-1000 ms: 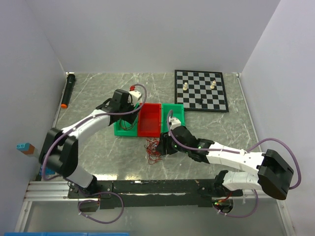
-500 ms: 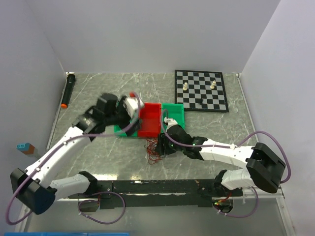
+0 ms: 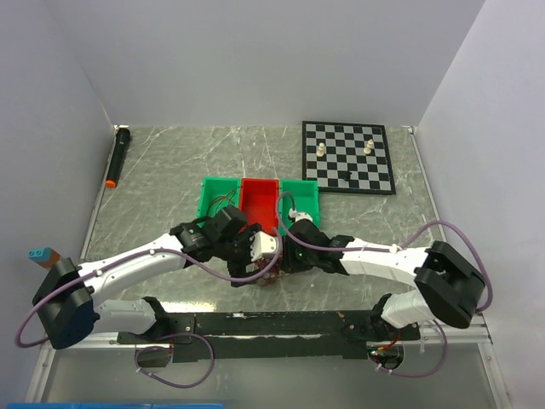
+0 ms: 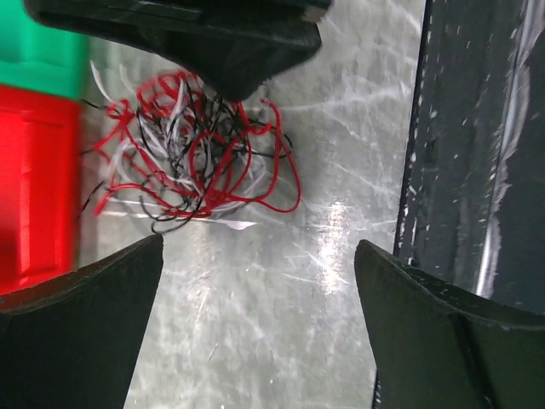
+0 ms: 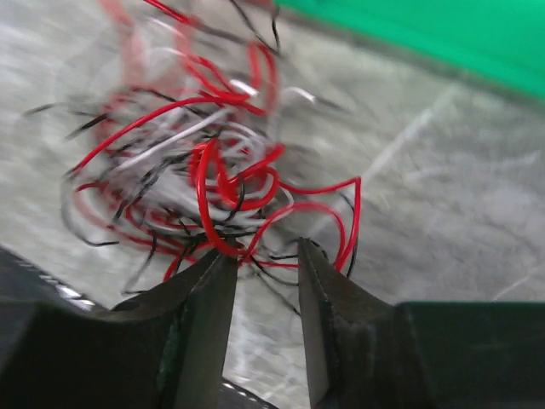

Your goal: Untangle the cables

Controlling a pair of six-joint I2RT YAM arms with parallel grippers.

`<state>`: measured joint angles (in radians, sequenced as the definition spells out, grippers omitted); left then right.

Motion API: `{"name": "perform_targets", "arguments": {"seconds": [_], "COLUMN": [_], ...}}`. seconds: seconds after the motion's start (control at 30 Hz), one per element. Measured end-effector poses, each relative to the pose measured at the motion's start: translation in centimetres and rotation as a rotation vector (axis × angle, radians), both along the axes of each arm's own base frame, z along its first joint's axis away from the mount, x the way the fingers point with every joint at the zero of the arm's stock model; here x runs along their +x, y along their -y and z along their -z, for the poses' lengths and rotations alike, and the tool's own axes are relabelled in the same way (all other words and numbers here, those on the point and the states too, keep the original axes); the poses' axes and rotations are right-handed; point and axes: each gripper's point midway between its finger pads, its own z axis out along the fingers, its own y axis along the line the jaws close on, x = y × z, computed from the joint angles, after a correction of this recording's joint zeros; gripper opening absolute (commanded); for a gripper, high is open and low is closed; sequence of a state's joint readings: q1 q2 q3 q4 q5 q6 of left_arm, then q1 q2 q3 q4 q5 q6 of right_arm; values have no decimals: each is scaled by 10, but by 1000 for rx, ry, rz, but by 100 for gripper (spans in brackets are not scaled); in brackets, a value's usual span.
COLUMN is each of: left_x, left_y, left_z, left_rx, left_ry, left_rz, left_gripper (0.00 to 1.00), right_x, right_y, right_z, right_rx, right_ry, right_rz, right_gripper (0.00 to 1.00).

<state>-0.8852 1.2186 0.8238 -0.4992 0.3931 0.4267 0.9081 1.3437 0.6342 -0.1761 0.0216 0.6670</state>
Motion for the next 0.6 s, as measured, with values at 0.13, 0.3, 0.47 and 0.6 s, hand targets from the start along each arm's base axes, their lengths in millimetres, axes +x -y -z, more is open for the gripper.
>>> {"name": "perform_targets", "arguments": {"seconds": [0.13,0.3,0.47,0.6], "left_x": [-7,-5,-3,-4], "left_y": [0,2,8,16], "left_z": [22,40,43,41], "left_rx": [31,48,36,-6], "left_ry": [22,71,61,30], "left_rz": [45,74,58,35], "left_gripper": [95,94,91,85], "right_x": [-8,-8,-10,-11], "right_y": [8,11,12,12], "right_z": [17,20,22,22], "right_rx": [-51,-58,-60,-54], "right_ry": [-64,-81,-102,-112], "right_rz": [8,24,38,42], "right_gripper": [35,27,27,27]}}
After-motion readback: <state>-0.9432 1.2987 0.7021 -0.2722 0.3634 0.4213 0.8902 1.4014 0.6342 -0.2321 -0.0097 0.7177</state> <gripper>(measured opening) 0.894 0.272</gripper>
